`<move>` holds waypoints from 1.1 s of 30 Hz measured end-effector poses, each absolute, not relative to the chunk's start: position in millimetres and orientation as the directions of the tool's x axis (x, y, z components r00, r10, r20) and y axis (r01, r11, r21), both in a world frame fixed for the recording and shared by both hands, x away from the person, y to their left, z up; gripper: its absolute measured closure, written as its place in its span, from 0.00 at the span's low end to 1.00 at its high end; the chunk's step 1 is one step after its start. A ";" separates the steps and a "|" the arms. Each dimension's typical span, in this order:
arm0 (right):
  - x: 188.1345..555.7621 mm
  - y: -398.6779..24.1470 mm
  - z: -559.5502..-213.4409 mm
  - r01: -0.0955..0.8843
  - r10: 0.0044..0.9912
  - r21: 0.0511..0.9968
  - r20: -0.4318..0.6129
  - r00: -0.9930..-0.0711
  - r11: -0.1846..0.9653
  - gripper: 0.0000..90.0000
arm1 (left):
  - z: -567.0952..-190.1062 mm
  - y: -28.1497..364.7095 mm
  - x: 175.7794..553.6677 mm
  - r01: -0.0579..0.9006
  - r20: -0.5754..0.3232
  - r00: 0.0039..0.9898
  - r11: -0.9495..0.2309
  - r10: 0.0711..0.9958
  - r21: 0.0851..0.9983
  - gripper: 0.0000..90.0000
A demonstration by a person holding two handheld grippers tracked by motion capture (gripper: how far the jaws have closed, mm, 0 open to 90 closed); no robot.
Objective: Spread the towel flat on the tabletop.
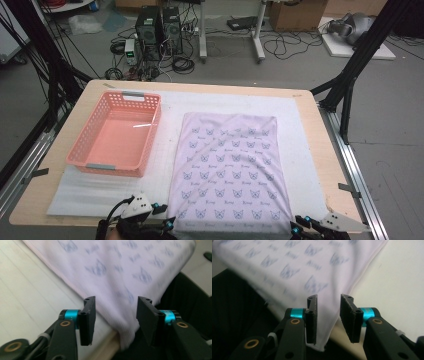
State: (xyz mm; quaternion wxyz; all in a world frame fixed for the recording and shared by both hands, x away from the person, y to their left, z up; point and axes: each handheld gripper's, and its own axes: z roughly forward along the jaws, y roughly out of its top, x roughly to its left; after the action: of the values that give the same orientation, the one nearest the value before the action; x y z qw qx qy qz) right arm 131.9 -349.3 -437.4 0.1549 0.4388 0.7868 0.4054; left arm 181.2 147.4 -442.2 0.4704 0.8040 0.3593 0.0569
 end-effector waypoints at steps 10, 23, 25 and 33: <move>191.3 -331.2 -440.1 0.558 0.879 0.778 0.016 -0.477 0.289 0.67 | -443.8 126.9 250.3 0.505 -0.180 0.655 -0.248 0.734 0.827 0.55; 223.8 -327.3 -446.8 0.599 0.863 0.741 0.053 -0.503 0.304 0.96 | -449.0 115.6 269.3 0.528 -0.084 0.619 -0.334 0.781 0.780 0.92; 221.5 -330.3 -444.4 0.606 0.856 0.730 0.057 -0.514 0.316 0.97 | -446.9 118.2 269.1 0.543 -0.098 0.618 -0.334 0.780 0.770 0.93; 192.4 -347.1 -432.8 0.581 0.820 0.748 0.087 -0.566 0.322 0.96 | -437.4 132.0 247.8 0.554 -0.147 0.650 -0.333 0.746 0.763 0.93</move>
State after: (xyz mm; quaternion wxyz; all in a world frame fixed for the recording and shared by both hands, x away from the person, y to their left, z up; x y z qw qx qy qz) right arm 192.4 -347.1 -432.8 0.1561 0.4389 0.7979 0.3827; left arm 247.8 132.0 -437.4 0.4146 0.8081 0.4022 0.1156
